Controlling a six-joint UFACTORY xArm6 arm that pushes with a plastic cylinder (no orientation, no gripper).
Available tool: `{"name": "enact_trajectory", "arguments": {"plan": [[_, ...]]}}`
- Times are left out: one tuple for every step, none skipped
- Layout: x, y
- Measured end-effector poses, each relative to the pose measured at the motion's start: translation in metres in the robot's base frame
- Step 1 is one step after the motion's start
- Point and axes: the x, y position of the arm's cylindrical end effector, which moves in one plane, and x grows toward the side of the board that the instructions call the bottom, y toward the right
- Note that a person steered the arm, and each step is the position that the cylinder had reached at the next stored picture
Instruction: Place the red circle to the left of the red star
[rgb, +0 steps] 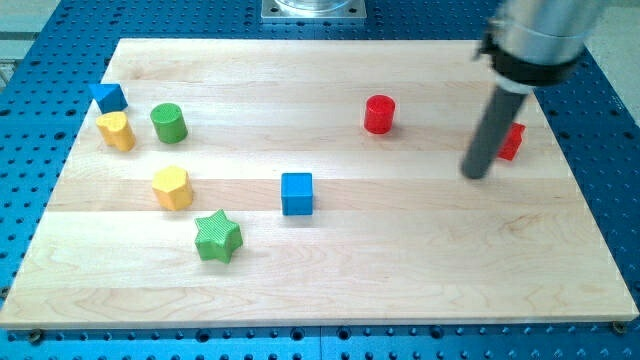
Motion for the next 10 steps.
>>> {"name": "enact_trajectory", "arguments": {"plan": [[-0.062,0.010],[-0.124,0.020],[-0.104,-0.047],[-0.073,-0.078],[-0.073,-0.078],[-0.079,-0.109],[-0.069,-0.108],[-0.111,-0.138],[-0.084,-0.196],[-0.057,-0.151]]}}
